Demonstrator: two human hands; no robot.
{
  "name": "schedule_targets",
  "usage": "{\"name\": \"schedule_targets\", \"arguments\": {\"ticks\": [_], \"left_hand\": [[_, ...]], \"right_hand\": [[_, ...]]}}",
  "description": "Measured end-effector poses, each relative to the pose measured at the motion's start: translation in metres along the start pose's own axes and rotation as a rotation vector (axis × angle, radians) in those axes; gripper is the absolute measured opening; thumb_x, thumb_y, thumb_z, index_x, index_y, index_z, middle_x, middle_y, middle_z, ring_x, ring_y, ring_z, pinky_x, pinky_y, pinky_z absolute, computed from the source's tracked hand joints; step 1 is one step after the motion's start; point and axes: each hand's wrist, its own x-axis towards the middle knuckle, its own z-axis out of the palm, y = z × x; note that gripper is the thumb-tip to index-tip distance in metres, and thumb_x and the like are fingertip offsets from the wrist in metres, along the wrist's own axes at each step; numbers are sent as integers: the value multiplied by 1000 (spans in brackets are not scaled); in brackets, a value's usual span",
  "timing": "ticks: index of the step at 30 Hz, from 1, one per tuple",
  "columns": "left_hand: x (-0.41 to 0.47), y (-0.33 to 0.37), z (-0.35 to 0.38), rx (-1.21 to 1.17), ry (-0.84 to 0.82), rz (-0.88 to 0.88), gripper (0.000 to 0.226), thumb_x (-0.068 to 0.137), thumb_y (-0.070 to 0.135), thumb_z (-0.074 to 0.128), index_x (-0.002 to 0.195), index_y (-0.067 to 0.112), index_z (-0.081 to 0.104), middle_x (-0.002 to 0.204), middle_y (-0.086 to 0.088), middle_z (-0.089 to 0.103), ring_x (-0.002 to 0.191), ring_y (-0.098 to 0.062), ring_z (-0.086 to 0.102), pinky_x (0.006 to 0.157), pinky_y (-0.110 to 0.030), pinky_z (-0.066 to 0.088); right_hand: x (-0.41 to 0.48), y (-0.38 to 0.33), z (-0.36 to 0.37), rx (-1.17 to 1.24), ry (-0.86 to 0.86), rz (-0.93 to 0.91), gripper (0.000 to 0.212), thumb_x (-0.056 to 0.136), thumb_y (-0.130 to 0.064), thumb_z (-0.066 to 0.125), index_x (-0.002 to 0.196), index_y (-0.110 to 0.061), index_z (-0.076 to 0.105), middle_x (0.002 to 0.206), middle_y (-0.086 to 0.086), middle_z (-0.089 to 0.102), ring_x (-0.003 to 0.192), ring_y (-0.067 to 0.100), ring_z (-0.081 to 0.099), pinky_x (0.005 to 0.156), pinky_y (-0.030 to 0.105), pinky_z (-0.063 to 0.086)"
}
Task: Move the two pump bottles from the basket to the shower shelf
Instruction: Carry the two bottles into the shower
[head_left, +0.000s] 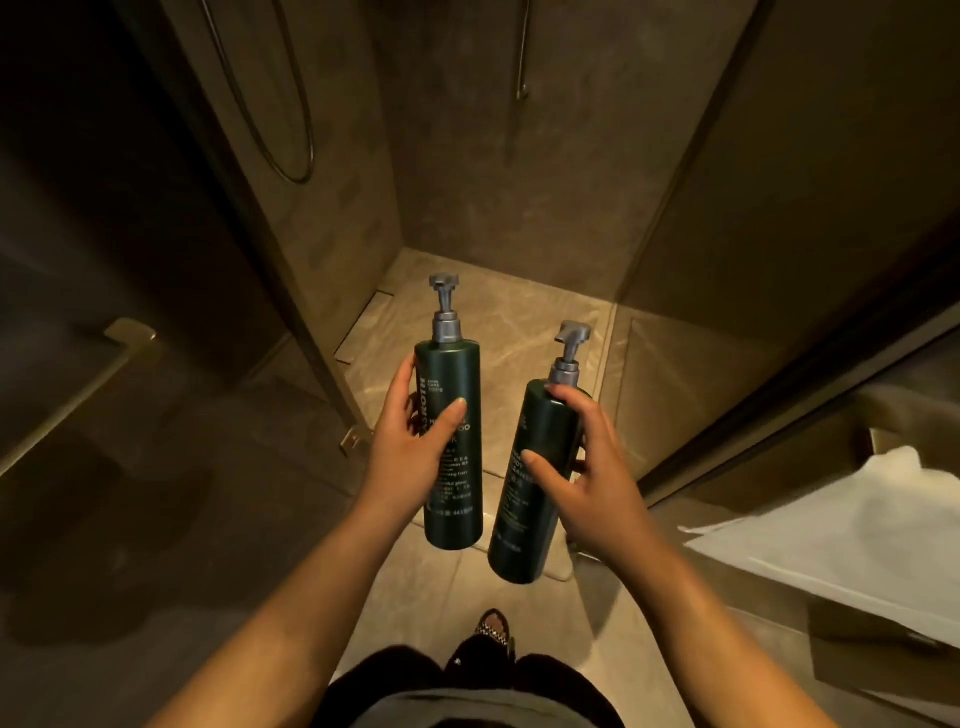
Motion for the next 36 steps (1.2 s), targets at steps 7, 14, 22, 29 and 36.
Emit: {"name": "schedule_targets", "arguments": {"ticks": [7,14,22,29,36], "left_hand": [[78,2,31,37,-45,-17,62,84,23,66,112,68,34,110,31,52,91,21,55,66,-9,47],[184,-7,60,74,-139,-64,65,83,21,65,111,71,34,117,25,54,108,3,54,88,-30,46],[330,20,91,72,-195,-37,64,83,23,66,119,64,34,127,16,54,114,-2,53,96,-38,46],[419,45,102,41,-202,53,65,81,23,68,121,63,35,122,27,55,111,6,54,83,-16,48],[482,39,105,62,-165,38,70,80,26,69,138,44,33,123,30,53,112,9,52,84,-16,43]], "right_hand": [[76,21,-25,-39,-15,12,67,84,-25,66,118,-68,27,121,-23,34,104,-28,36,69,-2,40],[170,44,-45,-23,68,72,69,83,-22,67,114,-70,28,123,-22,35,108,-21,37,79,3,40],[307,40,-69,-20,165,105,66,82,-20,69,117,-63,33,128,-17,39,113,-9,42,88,13,40],[395,29,-85,-43,184,37,65,81,-23,69,117,-65,33,120,-33,37,111,-19,39,80,8,41],[480,40,-92,-61,92,-27,62,82,-23,68,124,-55,36,125,-22,40,113,-18,37,84,0,38]]}}
